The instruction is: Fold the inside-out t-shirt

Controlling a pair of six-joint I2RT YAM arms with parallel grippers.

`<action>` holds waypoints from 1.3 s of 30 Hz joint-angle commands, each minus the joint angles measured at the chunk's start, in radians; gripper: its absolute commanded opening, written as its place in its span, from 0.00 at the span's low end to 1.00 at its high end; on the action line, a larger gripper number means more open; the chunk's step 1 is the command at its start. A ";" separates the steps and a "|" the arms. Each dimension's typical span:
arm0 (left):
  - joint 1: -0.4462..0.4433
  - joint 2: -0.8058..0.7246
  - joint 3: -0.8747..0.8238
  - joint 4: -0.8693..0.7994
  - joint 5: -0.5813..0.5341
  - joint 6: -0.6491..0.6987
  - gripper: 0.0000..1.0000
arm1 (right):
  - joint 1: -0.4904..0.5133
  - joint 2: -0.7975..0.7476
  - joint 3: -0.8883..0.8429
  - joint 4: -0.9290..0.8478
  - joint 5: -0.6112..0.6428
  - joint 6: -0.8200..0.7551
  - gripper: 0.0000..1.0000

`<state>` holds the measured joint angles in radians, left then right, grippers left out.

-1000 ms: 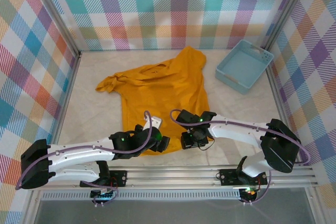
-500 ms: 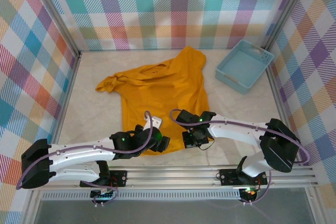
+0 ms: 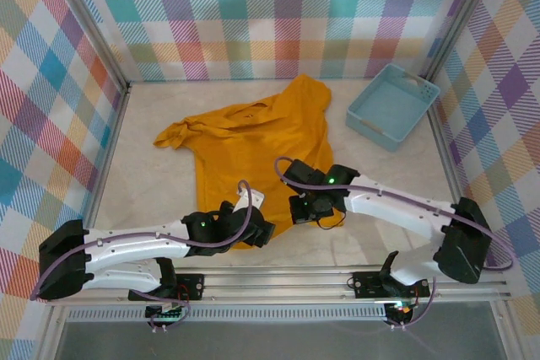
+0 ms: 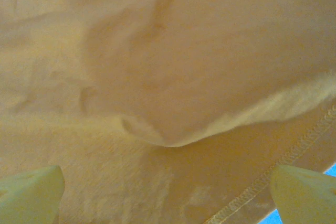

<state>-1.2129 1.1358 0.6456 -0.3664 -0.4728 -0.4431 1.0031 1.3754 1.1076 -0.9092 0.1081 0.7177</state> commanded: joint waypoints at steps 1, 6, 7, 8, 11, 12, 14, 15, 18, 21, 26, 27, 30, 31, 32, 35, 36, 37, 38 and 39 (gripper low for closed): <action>-0.034 0.001 0.069 0.027 -0.016 0.059 1.00 | 0.004 -0.025 0.055 -0.077 0.019 -0.032 0.00; -0.061 0.073 0.129 0.080 -0.001 0.084 1.00 | 0.002 -0.030 0.098 -0.069 0.018 -0.041 0.00; -0.061 0.090 0.137 0.081 -0.004 0.085 1.00 | 0.002 -0.029 0.101 -0.066 0.015 -0.041 0.00; -0.061 0.102 0.141 0.097 -0.008 0.083 1.00 | -0.001 -0.030 0.103 -0.062 0.015 -0.040 0.00; -0.062 0.138 0.153 0.123 -0.014 0.080 0.98 | -0.009 -0.027 0.097 -0.056 0.007 -0.028 0.00; -0.061 0.153 0.159 0.116 -0.019 0.080 0.97 | -0.013 -0.027 0.094 -0.051 0.000 -0.023 0.00; -0.063 0.184 0.176 0.097 -0.031 0.075 0.95 | -0.018 -0.026 0.091 -0.044 -0.009 -0.015 0.00; -0.066 0.199 0.183 0.097 -0.041 0.072 0.94 | -0.021 -0.026 0.090 -0.039 -0.014 -0.015 0.00; -0.073 0.233 0.197 0.040 -0.083 0.053 0.89 | -0.027 -0.024 0.092 -0.034 -0.018 -0.012 0.00; -0.074 0.228 0.190 0.034 -0.104 0.043 0.81 | -0.035 -0.020 0.086 -0.039 -0.015 -0.008 0.00; -0.084 0.199 0.185 0.002 -0.119 0.047 0.66 | -0.062 -0.021 0.075 -0.050 -0.017 0.005 0.00; -0.087 0.195 0.185 -0.009 -0.124 0.046 0.63 | -0.066 -0.021 0.075 -0.050 -0.018 0.005 0.00; -0.088 0.173 0.175 -0.027 -0.128 0.039 0.55 | -0.072 -0.007 0.086 -0.051 -0.025 0.003 0.00; -0.093 0.165 0.174 -0.028 -0.120 0.038 0.56 | -0.072 0.002 0.093 -0.052 -0.030 0.005 0.00; -0.102 0.163 0.177 -0.029 -0.118 0.044 0.60 | -0.072 0.009 0.100 -0.051 -0.034 0.008 0.00; -0.175 0.196 0.215 -0.052 -0.179 0.049 0.88 | -0.071 0.025 0.115 -0.032 -0.057 0.014 0.00; -0.184 0.219 0.226 -0.054 -0.182 0.045 0.90 | -0.071 0.027 0.118 -0.021 -0.066 0.017 0.00; -0.186 0.243 0.236 -0.054 -0.184 0.037 0.90 | -0.071 0.028 0.119 -0.013 -0.070 0.019 0.00; -0.186 0.263 0.241 -0.051 -0.193 0.031 0.91 | -0.071 0.028 0.121 -0.008 -0.072 0.019 0.00; -0.185 0.282 0.247 -0.055 -0.218 0.017 0.92 | -0.072 0.027 0.121 -0.006 -0.072 0.019 0.00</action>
<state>-1.3727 1.3682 0.8497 -0.4137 -0.6491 -0.4271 0.9298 1.3956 1.1862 -0.9646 0.0704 0.7155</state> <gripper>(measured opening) 0.908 0.067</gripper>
